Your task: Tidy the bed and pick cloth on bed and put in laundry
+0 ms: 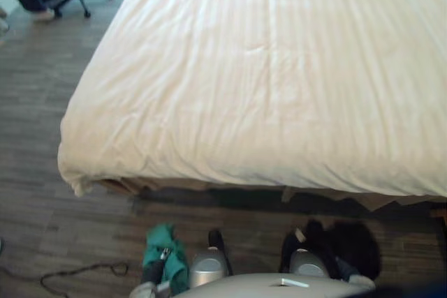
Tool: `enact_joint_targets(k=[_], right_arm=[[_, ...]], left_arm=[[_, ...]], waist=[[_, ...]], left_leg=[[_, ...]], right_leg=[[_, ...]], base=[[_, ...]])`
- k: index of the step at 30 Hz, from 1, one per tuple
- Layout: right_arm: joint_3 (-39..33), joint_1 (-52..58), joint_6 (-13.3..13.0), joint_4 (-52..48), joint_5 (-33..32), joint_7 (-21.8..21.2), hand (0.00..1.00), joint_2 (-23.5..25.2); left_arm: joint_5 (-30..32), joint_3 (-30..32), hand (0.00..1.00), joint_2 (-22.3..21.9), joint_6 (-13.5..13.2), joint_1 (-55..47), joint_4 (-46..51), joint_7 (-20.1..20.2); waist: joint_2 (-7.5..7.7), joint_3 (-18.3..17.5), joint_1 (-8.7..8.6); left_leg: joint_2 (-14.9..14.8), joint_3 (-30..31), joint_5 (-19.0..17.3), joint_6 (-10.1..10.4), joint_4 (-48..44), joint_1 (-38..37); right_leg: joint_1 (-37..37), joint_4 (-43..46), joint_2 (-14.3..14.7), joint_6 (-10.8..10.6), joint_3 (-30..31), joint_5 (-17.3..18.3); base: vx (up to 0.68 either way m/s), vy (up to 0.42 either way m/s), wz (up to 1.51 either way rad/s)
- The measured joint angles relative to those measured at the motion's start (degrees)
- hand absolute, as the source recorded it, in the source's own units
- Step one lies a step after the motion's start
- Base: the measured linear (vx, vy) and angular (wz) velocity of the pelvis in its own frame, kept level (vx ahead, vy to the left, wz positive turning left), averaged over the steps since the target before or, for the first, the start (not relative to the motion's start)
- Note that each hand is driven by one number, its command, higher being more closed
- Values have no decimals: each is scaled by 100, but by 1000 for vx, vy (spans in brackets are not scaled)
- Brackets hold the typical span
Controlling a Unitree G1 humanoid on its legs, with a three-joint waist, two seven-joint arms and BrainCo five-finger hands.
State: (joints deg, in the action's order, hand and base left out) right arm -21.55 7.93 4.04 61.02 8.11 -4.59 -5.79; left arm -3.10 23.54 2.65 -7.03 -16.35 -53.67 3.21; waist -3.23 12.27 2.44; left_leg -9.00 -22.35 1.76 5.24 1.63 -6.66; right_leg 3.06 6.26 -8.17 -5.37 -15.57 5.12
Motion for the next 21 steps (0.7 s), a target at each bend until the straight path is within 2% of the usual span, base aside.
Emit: enact_joint_targets(k=[5, 7, 9, 10, 11, 12, 13, 14, 15, 16, 19, 21], right_arm=[[1, 173, -43, 131, 128, -101, 100, 32], [5, 223, -140, 131, 301, -129, 100, 18], [22, 302, -213, 130, 486, -128, 100, 12], [143, 341, -311, 128, 612, -130, 100, -23], [260, 417, -386, 127, 747, -138, 100, -102], [290, 419, -397, 126, 790, -146, 100, -117], [364, 424, -399, 126, 797, -148, 100, -206], [415, 427, -399, 131, 802, -149, 100, -312], [460, 407, -401, 130, 802, -158, 100, -355], [575, 349, -433, 130, 804, -192, 100, -398], [652, 277, -528, 126, 910, -222, 100, -410], [653, 287, -570, 125, 902, -247, 100, -379]], left_arm=[[49, 113, 100, -155, -12, -32, -156, -77], [261, -138, 100, -254, 17, -19, -182, -201], [452, -334, 100, -223, 57, 36, -215, -245], [680, -457, 100, -209, 181, 136, -215, -325], [947, -635, 100, -174, 305, 182, -214, -382], [1025, -775, 100, -120, 374, 236, -215, -404], [1059, -1067, 100, -41, 484, 348, -213, -434], [985, -1301, 100, -13, 572, 387, -206, -437], [912, -1408, 100, 10, 600, 389, -185, -435], [743, -1636, 100, 99, 651, 389, -147, -412], [316, -2179, 100, 332, 676, 438, -145, -345], [130, -2412, 100, 504, 692, 474, -138, -340]], waist=[[40, -140, -23], [5, -335, -156], [-15, -350, -175], [-16, -380, -201], [50, -439, -331], [79, -443, -381], [17, -396, -453], [-47, -427, -479], [-43, -434, -459], [-27, -445, -445], [42, -465, -443], [175, -458, -449]], left_leg=[[-51, -274, -526, -209, -1046, 23], [-2, -292, -631, -391, -1073, 202], [12, -414, -740, -633, -1138, 297], [-62, -924, -979, -984, -1270, 295], [-104, -1449, -1092, -1159, -1290, 266], [-109, -1633, -1080, -1168, -1284, 221], [-109, -1833, -872, -1128, -1250, 159], [-2, -1738, -612, -795, -1060, 133], [101, -1672, -541, -779, -908, 103], [337, -1458, -351, -737, -518, 82], [803, -935, 201, -793, 381, 14], [1022, -407, 302, -820, 435, 128]], right_leg=[[534, -1, -190, -12, -189, 179], [609, 41, -279, 9, -529, 186], [668, 79, -367, 3, -757, 166], [757, 76, -469, -17, -967, 157], [862, 58, -611, -85, -1278, 191], [948, 43, -677, -111, -1421, 217], [1104, 62, -777, -146, -1757, 236], [1232, 104, -851, -167, -2014, 250], [1259, 102, -893, -181, -2072, 262], [1284, 75, -914, -227, -2147, 308], [1302, 275, -1027, -295, -2599, 454], [1398, 576, -1240, -362, -3007, 645]], base=[[-42, 36, 15], [-59, 65, 80], [-21, 54, 64], [-11, 63, 108], [30, 67, 131], [45, 79, 159], [24, 91, 151], [7, 98, 129], [-13, 108, 102], [-11, 72, 100], [7, 15, 114], [46, -34, 137]])
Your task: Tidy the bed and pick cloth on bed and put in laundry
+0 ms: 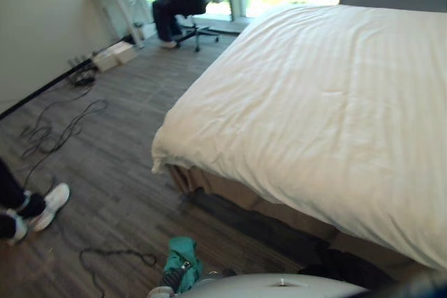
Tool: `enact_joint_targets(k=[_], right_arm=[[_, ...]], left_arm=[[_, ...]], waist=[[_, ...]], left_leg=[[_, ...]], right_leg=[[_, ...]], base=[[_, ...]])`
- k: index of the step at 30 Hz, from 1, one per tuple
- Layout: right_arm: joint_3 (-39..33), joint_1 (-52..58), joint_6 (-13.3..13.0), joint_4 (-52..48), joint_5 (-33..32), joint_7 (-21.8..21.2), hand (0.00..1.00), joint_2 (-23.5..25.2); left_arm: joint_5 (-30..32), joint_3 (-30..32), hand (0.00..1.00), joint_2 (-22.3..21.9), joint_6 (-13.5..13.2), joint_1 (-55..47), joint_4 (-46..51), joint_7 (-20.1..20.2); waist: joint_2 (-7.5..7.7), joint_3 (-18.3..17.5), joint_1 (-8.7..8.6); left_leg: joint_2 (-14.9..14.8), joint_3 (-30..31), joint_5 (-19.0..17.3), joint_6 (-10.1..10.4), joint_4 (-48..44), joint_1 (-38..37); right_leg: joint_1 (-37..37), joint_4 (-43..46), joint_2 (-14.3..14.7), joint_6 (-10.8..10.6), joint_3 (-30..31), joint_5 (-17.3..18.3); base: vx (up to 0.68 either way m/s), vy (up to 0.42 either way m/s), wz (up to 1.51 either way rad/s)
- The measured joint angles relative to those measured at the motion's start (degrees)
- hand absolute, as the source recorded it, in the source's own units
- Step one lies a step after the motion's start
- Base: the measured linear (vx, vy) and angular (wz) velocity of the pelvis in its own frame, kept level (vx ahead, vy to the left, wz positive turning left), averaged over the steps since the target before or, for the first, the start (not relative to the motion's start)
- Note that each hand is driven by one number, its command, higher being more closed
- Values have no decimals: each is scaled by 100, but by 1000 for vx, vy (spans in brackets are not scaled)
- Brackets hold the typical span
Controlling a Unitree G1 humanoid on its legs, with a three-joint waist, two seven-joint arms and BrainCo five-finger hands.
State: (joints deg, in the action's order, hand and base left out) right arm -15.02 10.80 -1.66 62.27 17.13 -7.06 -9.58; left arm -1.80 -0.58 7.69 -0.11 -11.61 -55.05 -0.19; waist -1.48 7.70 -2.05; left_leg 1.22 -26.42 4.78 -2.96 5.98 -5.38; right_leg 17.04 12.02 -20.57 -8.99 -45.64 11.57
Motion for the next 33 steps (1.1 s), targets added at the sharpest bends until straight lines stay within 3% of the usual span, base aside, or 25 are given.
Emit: enact_joint_targets(k=[1, 2, 3, 4, 5, 6, 8, 10, 11, 13, 15, 16, 17, 18, 19, 20, 21, 22, 23, 24, 25, 26, 28, 30, 33], right_arm=[[-11, 34, -1, -6, -183, -2, 100, 47], [-37, 84, -9, -25, -342, 8, 100, 80], [-71, 222, -58, -79, -564, 53, 100, 78], [-71, 291, -107, -84, -650, 53, 100, 100], [-75, 403, -206, -99, -766, 53, 100, 223], [-63, 378, -367, -179, -869, 56, 100, 334], [-67, 250, -634, -194, -1028, 68, 100, 496], [-61, 143, -846, -165, -1053, 31, 100, 516], [-110, -5, -860, -31, -1049, -30, 100, 518], [-183, -168, -866, 3, -1010, -149, 100, 465], [-188, -212, -835, 3, -976, -209, 100, 412], [-191, -207, -756, 10, -982, -212, 100, 412], [-218, -215, -694, 11, -1014, -221, 100, 395], [-253, -216, -659, 17, -1067, -225, 100, 407], [-314, -344, -650, 20, -1153, -253, 100, 367], [-327, -519, -619, 18, -1263, -288, 100, 301], [-328, -582, -619, 11, -1290, -300, 100, 327], [-388, -616, -614, 8, -1368, -302, 100, 369], [-472, -626, -598, 2, -1368, -303, 100, 439], [-471, -623, -572, -7, -1367, -306, 100, 458], [-475, -568, -511, -23, -1390, -312, 100, 464], [-546, -542, -465, -53, -1549, -291, 100, 485], [-644, -530, -435, -64, -1930, -284, 100, 515], [-703, -407, -430, -114, -2170, -277, 100, 576], [-780, -116, -432, -134, -2266, -296, 100, 749]], left_arm=[[-1, -167, 100, 108, 113, 78, 1, -19], [11, -295, 100, 153, 240, 131, -16, -41], [19, -543, 100, 201, 417, 299, -44, -76], [28, -672, 100, 195, 483, 401, -52, -89], [43, -758, 100, 242, 582, 596, -47, -118], [53, -722, 100, 243, 691, 737, -49, -163], [54, -632, 100, 264, 737, 745, -54, -210], [-21, -430, 100, 256, 733, 657, -27, -375], [-146, -224, 100, 179, 734, 481, -56, -517], [-225, 83, 100, 51, 679, 355, -20, -518], [-199, 286, 100, -46, 641, 325, -34, -483], [-169, 404, 100, -83, 556, 312, -25, -417], [-78, 534, 100, -132, 524, 206, -20, -341], [-68, 600, 100, -156, 503, 194, -23, -289], [-79, 649, 100, -263, 438, 194, -30, -234], [-121, 735, 100, -259, 426, 212, -37, -221], [-140, 731, 100, -210, 421, 244, -50, -220], [-159, 753, 100, -171, 424, 320, -147, -197], [-172, 851, 100, -158, 437, 292, -273, -112], [-204, 854, 100, -161, 441, 231, -284, -85], [-186, 842, 100, -198, 442, 150, -302, -7], [-189, 841, 100, -181, 462, 147, -367, 22], [-176, 783, 100, -158, 443, 261, -364, 161], [45, 717, 100, -30, 446, 314, -370, 272], [191, 745, 100, -2, 449, 318, -364, 272]], waist=[[90, -12, 15], [103, -3, 2], [14, -33, -96], [-26, -40, -135], [-83, -4, -167], [11, 76, -137], [52, 132, -128], [196, 156, 51], [197, 61, 65], [102, -7, 198], [22, -1, 118], [12, -6, 156], [-14, -21, 187], [-14, -20, 185], [-150, 42, 215], [-110, 93, 288], [-45, 143, 283], [14, 169, 311], [71, 212, 311], [78, 219, 289], [-15, 203, 252], [-11, 206, 248], [9, 317, 215], [17, 391, 133], [196, 356, 166]], left_leg=[[174, 462, 14, -49, 2, 114], [304, 962, -13, -120, -1, 162], [378, 1656, 77, -231, -38, 174], [378, 2026, 150, -271, -40, 198], [384, 2792, 288, -285, -40, 251], [458, 3381, 427, -283, -40, 258], [570, 4047, 545, -231, -38, 265], [749, 3964, 434, -217, -3, 244], [794, 3955, 304, -153, -14, 260], [681, 3234, 258, -151, -386, 542], [489, 2364, 90, -164, -832, 911], [369, 1784, 37, -248, -1048, 1093], [403, 1441, 93, -570, -1155, 1222], [450, 1430, 173, -680, -1180, 1249], [408, 1575, 275, -724, -1157, 1254], [507, 1811, 430, -503, -1021, 1250], [575, 1921, 407, -281, -934, 1228], [540, 1728, -211, -228, -1099, 1156], [397, 1421, -692, -553, -1956, 1198], [268, 1434, -892, -490, -2363, 1194], [126, 1595, -1309, -168, -2491, 1136], [233, 1683, -1265, -266, -2409, 1084], [402, 1857, -919, -338, -1624, 626], [417, 2167, -726, -194, -1209, 354], [490, 2320, -625, -92, -792, -28]], right_leg=[[90, 256, -84, 102, -68, 171], [168, 538, -96, 401, 58, 165], [42, 1187, -14, 972, 772, -36], [-39, 1515, 127, 1144, 1275, -95], [-192, 1713, 629, 1017, 2312, 352], [-353, 1683, 1141, 969, 3154, 745], [-577, 1434, 1537, 916, 3821, 967], [-683, 503, 1413, 742, 3922, 767], [-623, 448, 1280, 734, 3576, 830], [-610, 329, 1161, 709, 3097, 800], [-442, 141, 1132, 615, 2365, 690], [-297, 71, 1156, 544, 1940, 624], [-194, 114, 1219, 489, 1637, 568], [-190, 198, 1236, 459, 1523, 517], [-314, 417, 1257, 525, 1507, 602], [-361, -168, 1327, 558, 1492, 401], [-389, -258, 1207, 559, 1434, 262], [-293, -281, 1109, 536, 1209, 271], [-203, -81, 884, 519, 1048, 282], [-161, 38, 821, 474, 1011, 315], [-86, 196, 830, 399, 1025, 369], [-70, 291, 738, 387, 1052, 374], [-388, 929, 621, 613, 1512, 325], [-519, 1042, 934, 525, 2327, 452], [-463, 643, 1056, 534, 2627, 431]], base=[[93, -73, 161], [155, -61, 259], [115, -33, 262], [177, -95, 331], [142, -168, 311], [157, -203, 294], [71, -156, 225], [13, -133, 151], [37, -134, 115], [56, -105, 133], [30, -42, 179], [46, 0, 196], [39, 23, 193], [26, 48, 166], [-21, 74, 128], [-42, 58, 107], [-54, 58, 81], [13, 30, 54], [46, 23, 33], [88, -7, 10], [75, 38, 13], [77, 110, 24], [24, 117, 36], [-13, 39, 69], [4, 6, 42]])
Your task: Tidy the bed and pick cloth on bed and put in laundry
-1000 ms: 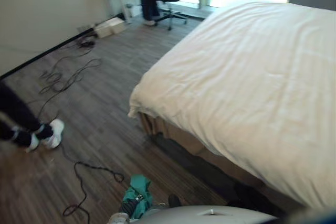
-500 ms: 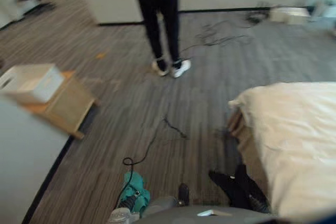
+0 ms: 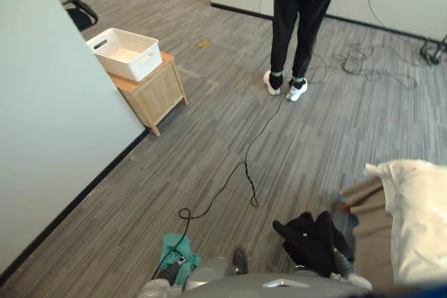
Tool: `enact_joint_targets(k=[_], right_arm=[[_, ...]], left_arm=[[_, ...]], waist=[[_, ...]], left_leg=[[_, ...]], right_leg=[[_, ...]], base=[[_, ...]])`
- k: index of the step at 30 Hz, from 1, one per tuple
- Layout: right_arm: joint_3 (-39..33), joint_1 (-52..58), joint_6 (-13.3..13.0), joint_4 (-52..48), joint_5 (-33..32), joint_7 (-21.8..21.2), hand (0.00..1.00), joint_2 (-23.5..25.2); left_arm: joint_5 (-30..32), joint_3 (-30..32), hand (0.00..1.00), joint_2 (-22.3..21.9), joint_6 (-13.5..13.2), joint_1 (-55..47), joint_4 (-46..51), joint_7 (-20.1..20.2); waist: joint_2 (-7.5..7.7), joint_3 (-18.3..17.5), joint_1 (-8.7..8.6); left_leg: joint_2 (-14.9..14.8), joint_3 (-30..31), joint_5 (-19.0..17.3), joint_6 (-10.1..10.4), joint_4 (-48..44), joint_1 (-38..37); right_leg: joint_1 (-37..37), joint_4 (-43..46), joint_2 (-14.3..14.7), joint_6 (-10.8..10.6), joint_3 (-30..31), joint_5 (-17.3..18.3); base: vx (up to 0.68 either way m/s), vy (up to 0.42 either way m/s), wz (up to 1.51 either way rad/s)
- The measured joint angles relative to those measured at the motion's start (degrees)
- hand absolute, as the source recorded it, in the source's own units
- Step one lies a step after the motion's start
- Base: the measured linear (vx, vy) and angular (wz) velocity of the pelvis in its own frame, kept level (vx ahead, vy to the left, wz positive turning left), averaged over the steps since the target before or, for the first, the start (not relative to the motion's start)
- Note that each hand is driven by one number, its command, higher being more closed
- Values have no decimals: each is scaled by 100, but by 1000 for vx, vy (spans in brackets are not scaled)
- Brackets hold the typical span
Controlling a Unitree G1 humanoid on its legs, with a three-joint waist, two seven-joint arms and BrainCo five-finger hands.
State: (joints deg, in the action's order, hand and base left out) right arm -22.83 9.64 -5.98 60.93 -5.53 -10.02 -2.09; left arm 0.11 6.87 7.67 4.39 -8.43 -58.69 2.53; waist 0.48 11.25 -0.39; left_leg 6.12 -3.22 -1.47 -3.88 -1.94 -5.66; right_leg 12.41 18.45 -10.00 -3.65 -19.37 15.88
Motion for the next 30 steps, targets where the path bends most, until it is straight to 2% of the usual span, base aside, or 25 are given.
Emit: enact_joint_targets(k=[2, 3, 10, 14, 19, 20, 21, 22, 23, 24, 25, 26, 27, 30], right_arm=[[-13, 52, 21, -44, 5, -22, 100, 11], [-97, 49, 267, 138, 20, -210, 100, -71], [-99, 50, 263, 139, 6, -209, 100, -71], [-100, 49, 266, 196, -237, -206, 100, -67], [-100, 51, 258, 235, -650, -121, 100, -51], [-100, 45, 247, 234, -821, -67, 100, -13], [-99, 26, 246, 197, -1079, -20, 100, 38], [-119, 121, 248, 162, -1296, 28, 100, 114], [-123, 146, 252, 131, -1381, 36, 100, 108], [-127, 92, 244, 22, -1556, 117, 100, 88], [-121, 10, 241, -17, -1640, 124, 100, 55], [-117, 24, 254, -24, -1690, 122, 100, 98], [-114, 83, 263, -23, -1683, 121, 100, 168], [-119, 166, 290, -46, -1686, 91, 100, 205]], left_arm=[[2, 5, 100, -3, -1, -6, 1, -6], [2, 23, 100, -68, -29, -91, -6, 17], [-13, 51, 100, -81, -56, -104, -8, -5], [-66, 138, 100, -131, -256, -173, -11, -148], [-72, 286, 100, -216, -382, -254, -14, -408], [-72, 285, 100, -222, -390, -267, -13, -453], [-69, 283, 100, -193, -399, -311, -15, -514], [-69, 274, 100, -126, -396, -367, 15, -538], [-70, 281, 100, -145, -388, -345, 8, -552], [-73, 297, 100, -200, -371, -316, -4, -549], [-73, 289, 100, -205, -359, -366, -13, -549], [-73, 285, 100, -187, -349, -397, -15, -549], [-73, 299, 100, -156, -349, -392, -11, -547], [-75, 339, 100, -156, -358, -331, -9, -551]], waist=[[8, -8, -10], [-15, 19, -29], [-15, 19, -29], [-14, 20, -19], [-6, 17, -7], [6, 20, 8], [104, -13, 11], [253, -118, -20], [233, -101, -25], [127, -40, 38], [80, -10, 6], [64, 80, -36], [99, 95, -24], [101, 88, -23]], left_leg=[[13, -174, -27, -39, 180, -81], [87, -372, 366, -69, 800, -542], [86, -378, 362, -63, 801, -536], [76, -426, 310, 6, 800, -535], [46, -553, 222, 0, 798, -517], [47, -592, 172, -29, 796, -507], [112, -698, 14, -87, 788, -465], [139, -1034, -305, -18, 533, -404], [58, -1168, -401, 7, 343, -285], [-81, -1298, -527, -106, 108, -208], [-185, -1337, -615, -117, 0, -269], [-330, -1388, -673, -131, -92, -412], [-468, -1434, -799, -68, -176, -533], [-766, -1369, -1054, 118, -456, -557]], right_leg=[[-45, -328, 36, -50, 147, -79], [394, -1257, 238, -54, 157, -354], [388, -1270, 238, -54, 160, -354], [383, -1319, 253, -53, 234, -355], [315, -1324, 270, -32, 344, -339], [247, -1232, 224, -27, 356, -264], [72, -937, 72, -158, 348, -43], [-203, -375, -162, -230, 329, 149], [-508, 248, -204, -247, 328, 198], [-1364, 1809, -381, -118, 385, 59], [-1702, 2412, -426, -61, 411, 118], [-1936, 2621, -386, -8, 369, 196], [-2091, 2443, -334, -47, 275, 271], [-2347, 1503, -183, -48, 63, 136]], base=[[26, -18, 8], [0, 0, 0], [0, 0, 0], [0, 0, -5], [23, -26, -16], [38, -5, -22], [94, 17, -17], [126, 18, -7], [119, 21, -31], [78, 23, -37], [145, 62, -41], [230, 50, -12], [271, 23, -7], [311, -42, 7]])
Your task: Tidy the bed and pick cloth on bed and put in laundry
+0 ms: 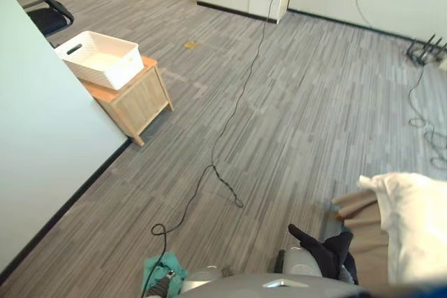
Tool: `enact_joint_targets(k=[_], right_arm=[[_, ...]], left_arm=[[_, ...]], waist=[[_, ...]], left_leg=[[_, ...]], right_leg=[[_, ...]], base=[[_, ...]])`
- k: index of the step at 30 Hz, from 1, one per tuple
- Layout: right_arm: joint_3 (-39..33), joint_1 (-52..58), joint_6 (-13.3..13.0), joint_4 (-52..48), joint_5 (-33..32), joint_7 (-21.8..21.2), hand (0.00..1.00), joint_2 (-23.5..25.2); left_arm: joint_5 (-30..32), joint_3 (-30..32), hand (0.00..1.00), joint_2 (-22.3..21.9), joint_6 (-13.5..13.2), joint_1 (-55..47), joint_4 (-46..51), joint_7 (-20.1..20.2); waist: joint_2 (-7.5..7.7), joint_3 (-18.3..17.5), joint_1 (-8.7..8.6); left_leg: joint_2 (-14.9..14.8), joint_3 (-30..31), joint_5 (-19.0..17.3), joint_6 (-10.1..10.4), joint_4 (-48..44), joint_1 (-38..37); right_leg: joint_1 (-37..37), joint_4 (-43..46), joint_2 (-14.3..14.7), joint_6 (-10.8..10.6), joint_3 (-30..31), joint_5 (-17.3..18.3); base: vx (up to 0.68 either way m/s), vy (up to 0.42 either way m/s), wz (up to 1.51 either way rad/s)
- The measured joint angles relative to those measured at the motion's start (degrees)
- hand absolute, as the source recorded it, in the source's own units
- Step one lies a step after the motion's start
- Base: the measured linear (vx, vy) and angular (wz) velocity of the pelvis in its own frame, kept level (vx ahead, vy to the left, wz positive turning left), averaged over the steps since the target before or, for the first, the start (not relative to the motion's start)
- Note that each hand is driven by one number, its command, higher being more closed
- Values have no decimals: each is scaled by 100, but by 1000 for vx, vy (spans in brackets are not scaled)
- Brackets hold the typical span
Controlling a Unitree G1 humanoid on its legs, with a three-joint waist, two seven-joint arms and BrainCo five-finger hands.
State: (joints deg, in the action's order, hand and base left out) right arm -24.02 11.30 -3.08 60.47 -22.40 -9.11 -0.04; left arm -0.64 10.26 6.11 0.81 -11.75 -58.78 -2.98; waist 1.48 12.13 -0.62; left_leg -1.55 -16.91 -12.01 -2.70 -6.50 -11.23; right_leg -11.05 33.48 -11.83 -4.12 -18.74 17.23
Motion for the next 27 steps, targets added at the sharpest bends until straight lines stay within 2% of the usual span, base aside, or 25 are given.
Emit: enact_joint_targets(k=[2, 4, 6, 7, 8, 9, 10, 11, 12, 13, 14, 15, 16, 17, 18, 19, 20, 21, 22, 23, 24, 25, 26, 27], right_arm=[[-10, 99, 90, -21, -4, -87, 100, -7], [-19, 302, 181, -103, 8, -154, 100, 22], [-17, 527, 263, -136, 1, -198, 100, 135], [-7, 649, 331, -123, 1, -206, 100, 209], [-15, 774, 404, -148, -7, -340, 100, 140], [-27, 803, 442, -180, 15, -397, 100, 90], [-55, 787, 482, -208, 98, -414, 100, 6], [-130, 717, 497, -209, 259, -373, 100, -122], [-182, 600, 473, -225, 373, -325, 100, -194], [-180, 541, 468, -215, 397, -299, 100, -232], [-173, 466, 468, -157, 506, -269, 100, -324], [-165, 396, 466, -143, 644, -210, 100, -337], [-165, 373, 465, -147, 696, -188, 100, -338], [-159, 230, 465, -147, 785, -186, 100, -319], [-158, 95, 456, -156, 886, -187, 100, -318], [-156, 20, 455, -159, 932, -186, 100, -314], [-118, -121, 457, -202, 1034, -177, 100, -290], [-81, -166, 456, -300, 1113, -167, 100, -244], [-41, -167, 454, -353, 1155, -158, 100, -224], [-15, -160, 454, -401, 1281, -142, 100, -200], [-184, -126, 456, -384, 1386, -123, 100, -150], [-314, -129, 454, -332, 1406, -84, 100, -81], [-423, -157, 440, -209, 1460, -37, 100, 57], [-461, -172, 419, -202, 1479, -32, 100, 122]], left_arm=[[-1, 0, 100, -11, -10, 155, 0, -4], [5, 13, 100, -25, -27, 238, 0, -11], [5, 72, 100, -28, -29, 246, 4, -51], [4, 156, 100, -99, -27, 246, 14, -160], [0, 187, 100, -223, -25, 210, 22, -246], [-6, 239, 100, -297, -30, 184, 31, -255], [-24, 396, 100, -337, -38, 139, 44, -288], [-114, 527, 100, -437, -47, 128, 74, -369], [-158, 738, 100, -553, -75, 113, 85, -425], [-207, 807, 100, -612, -101, 100, 82, -448], [-223, 985, 100, -708, -156, 62, 88, -451], [-219, 1090, 100, -734, -198, 6, 139, -446], [-219, 1100, 100, -734, -238, -13, 164, -441], [-226, 1136, 100, -737, -285, -31, 248, -422], [-264, 1155, 100, -744, -311, -38, 357, -350], [-286, 1185, 100, -744, -327, -41, 378, -315], [-327, 1279, 100, -749, -330, -29, 407, -220], [-329, 1283, 100, -755, -325, -22, 414, -165], [-330, 1287, 100, -752, -318, -23, 425, -129], [-329, 1290, 100, -751, -277, -29, 458, -80], [-327, 1295, 100, -759, -229, -100, 442, -41], [-329, 1310, 100, -726, -219, -101, 416, 4], [-326, 1306, 100, -514, -173, -46, 346, 30], [-325, 1281, 100, -533, -172, -7, 358, 28]], waist=[[-56, 32, -7], [-84, 52, -13], [-58, 48, -19], [-110, 39, -15], [-260, -89, -60], [-272, -169, -59], [-456, -221, -43], [-477, -197, -106], [-584, -170, -20], [-637, -135, -13], [-704, -70, 34], [-661, -56, 96], [-618, -40, 141], [-539, 9, 236], [-469, 55, 311], [-429, 85, 350], [-352, 129, 404], [-292, 148, 439], [-265, 143, 463], [-232, 150, 487], [-279, 154, 488], [-212, 134, 519], [18, 13, 476], [14, -23, 484]], left_leg=[[-244, 189, -209, 197, -187, -16], [-406, 362, -413, 414, -311, -115], [-522, 587, -748, 613, -474, -279], [-635, 731, -1054, 637, -591, -417], [-833, 801, -1208, 585, -547, -484], [-896, 812, -1228, 547, -599, -464], [-1062, 817, -1163, 586, -1257, -254], [-1319, 856, -896, 516, -2543, 368], [-1571, 1064, -427, 579, -3872, 966], [-1685, 1168, -390, 632, -4584, 1212], [-1753, 1436, -393, 630, -5753, 1661], [-1584, 1603, -394, 632, -6535, 2137], [-1463, 1605, -394, 632, -6756, 2373], [-1225, 1517, -403, 632, -6850, 2834], [-1032, 1284, -430, 623, -6570, 3252], [-960, 1102, -456, 579, -6295, 3385], [-817, 698, -502, 488, -5467, 3516], [-708, 255, -429, 386, -4423, 3507], [-659, -26, -334, 279, -3826, 3490], [-559, -549, 111, 95, -2683, 3397], [-394, -957, 886, -443, -1692, 3201], [-303, -954, 1180, -961, -1626, 3074], [3, -1099, 858, -1008, -1600, 2946], [26, -1054, 742, -1096, -1670, 2969]], right_leg=[[-313, -801, 37, 70, -95, -531], [-478, -1114, 82, 58, 86, -935], [-446, -1020, -61, 22, 86, -1028], [-514, -406, -155, 233, 38, -1139], [-684, 220, -126, 296, -60, -520], [-696, 384, -80, 303, -151, -279], [-682, 500, -1, 385, -224, -21], [-607, 503, 145, 494, -284, 186], [-358, 423, 344, 618, -290, 335], [-160, 323, 488, 679, -305, 387], [327, 57, 712, 797, -326, 503], [786, -234, 832, 853, -318, 573], [1001, -386, 871, 868, -289, 584], [1362, -705, 919, 873, -233, 585], [1679, -1017, 966, 845, -149, 565], [1847, -1159, 969, 834, -91, 559], [2238, -1462, 949, 807, -34, 546], [2615, -1707, 908, 717, -26, 545], [2800, -1794, 867, 595, -38, 576], [3145, -1934, 789, 328, -72, 670], [3493, -1959, 773, 115, -114, 739], [3664, -1964, 718, 47, -100, 735], [3829, -2089, 477, -124, -132, 404], [3819, -2139, 470, -136, -70, 132]], base=[[411, -108, 30], [428, -212, 53], [507, -364, 70], [596, -473, 61], [644, -455, 52], [476, -262, 33], [506, -262, 11], [727, -406, -6], [585, -355, -16], [676, -337, -19], [557, -199, -15], [657, -223, -18], [510, -125, -34], [477, -84, -56], [488, -57, -66], [546, -4, -68], [613, 37, -60], [650, 51, -54], [705, 74, -43], [737, 112, -25], [739, 131, -17], [762, 157, 31], [608, 133, 38], [882, 267, 36]])
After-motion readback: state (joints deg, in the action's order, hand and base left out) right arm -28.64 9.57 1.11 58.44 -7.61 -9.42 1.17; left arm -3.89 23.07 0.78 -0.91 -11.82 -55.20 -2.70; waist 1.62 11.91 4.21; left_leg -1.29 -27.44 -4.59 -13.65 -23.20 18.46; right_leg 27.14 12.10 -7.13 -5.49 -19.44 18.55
